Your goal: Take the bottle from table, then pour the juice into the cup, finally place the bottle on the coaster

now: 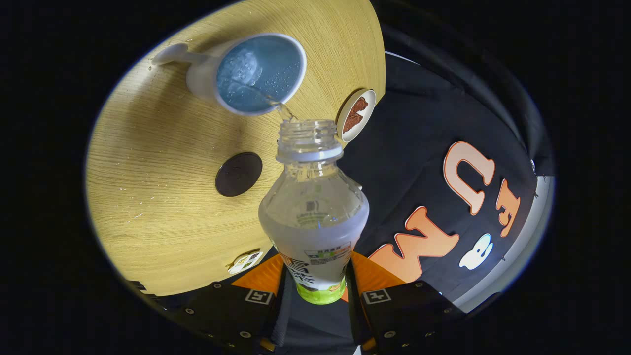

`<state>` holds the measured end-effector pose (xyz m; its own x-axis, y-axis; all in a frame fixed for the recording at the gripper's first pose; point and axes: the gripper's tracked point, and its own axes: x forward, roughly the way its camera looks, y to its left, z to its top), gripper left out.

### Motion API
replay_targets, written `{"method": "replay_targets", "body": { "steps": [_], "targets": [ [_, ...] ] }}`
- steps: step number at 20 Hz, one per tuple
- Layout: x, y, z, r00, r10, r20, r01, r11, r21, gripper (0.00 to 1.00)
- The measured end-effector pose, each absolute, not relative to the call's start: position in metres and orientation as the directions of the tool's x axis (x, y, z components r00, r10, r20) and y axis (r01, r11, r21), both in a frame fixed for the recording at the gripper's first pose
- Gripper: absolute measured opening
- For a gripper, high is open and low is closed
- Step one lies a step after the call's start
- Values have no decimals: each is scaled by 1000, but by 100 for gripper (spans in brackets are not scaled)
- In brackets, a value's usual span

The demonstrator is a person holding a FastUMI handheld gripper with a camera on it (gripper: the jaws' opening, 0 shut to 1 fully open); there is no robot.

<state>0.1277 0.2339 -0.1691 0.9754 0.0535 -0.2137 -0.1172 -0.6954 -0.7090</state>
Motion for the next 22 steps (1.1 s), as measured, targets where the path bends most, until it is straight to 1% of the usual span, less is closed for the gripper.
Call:
{"method": "replay_targets", "body": {
  "steps": [8,22],
  "targets": [
    [128,240,-160,977,60,-204,-101,-712,-695,51],
    [128,255,-143,978,116,-176,-25,-763,-646,51]
  ]
}}
